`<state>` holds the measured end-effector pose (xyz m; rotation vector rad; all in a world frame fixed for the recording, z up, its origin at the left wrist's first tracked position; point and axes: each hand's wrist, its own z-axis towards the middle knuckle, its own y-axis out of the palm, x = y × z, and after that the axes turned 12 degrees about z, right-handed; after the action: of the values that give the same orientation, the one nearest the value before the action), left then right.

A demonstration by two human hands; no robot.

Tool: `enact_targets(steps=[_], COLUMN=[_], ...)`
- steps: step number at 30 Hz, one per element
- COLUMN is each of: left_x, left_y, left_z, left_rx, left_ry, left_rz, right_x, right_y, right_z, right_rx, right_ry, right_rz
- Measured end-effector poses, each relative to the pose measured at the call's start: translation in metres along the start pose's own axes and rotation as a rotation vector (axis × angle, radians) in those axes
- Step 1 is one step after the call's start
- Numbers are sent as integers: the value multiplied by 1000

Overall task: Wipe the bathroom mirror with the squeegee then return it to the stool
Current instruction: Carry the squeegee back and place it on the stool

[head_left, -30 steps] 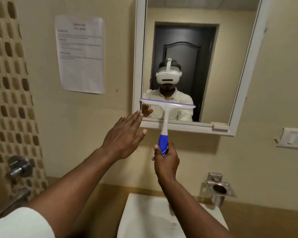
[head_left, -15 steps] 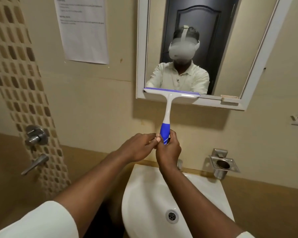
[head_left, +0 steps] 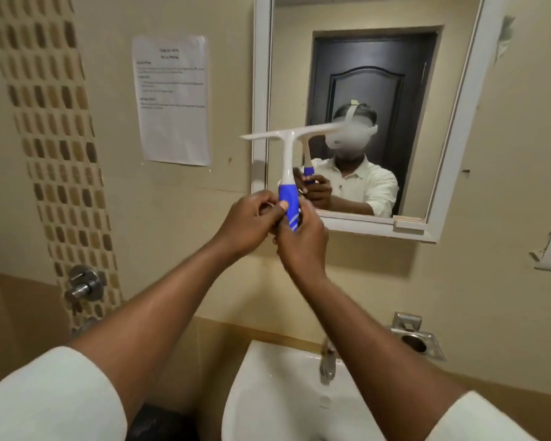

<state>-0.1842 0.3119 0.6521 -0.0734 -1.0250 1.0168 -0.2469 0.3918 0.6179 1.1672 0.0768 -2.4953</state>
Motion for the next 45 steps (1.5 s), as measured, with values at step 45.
enact_targets(steps=[45], left_x=[-125], left_y=[-171], left_z=[-36], left_rx=[209], left_ry=[-524], left_rz=[25], right_x=[-1], right_y=[199], right_z=[-18], right_rx=[-681], right_ry=[352], right_rz=[30])
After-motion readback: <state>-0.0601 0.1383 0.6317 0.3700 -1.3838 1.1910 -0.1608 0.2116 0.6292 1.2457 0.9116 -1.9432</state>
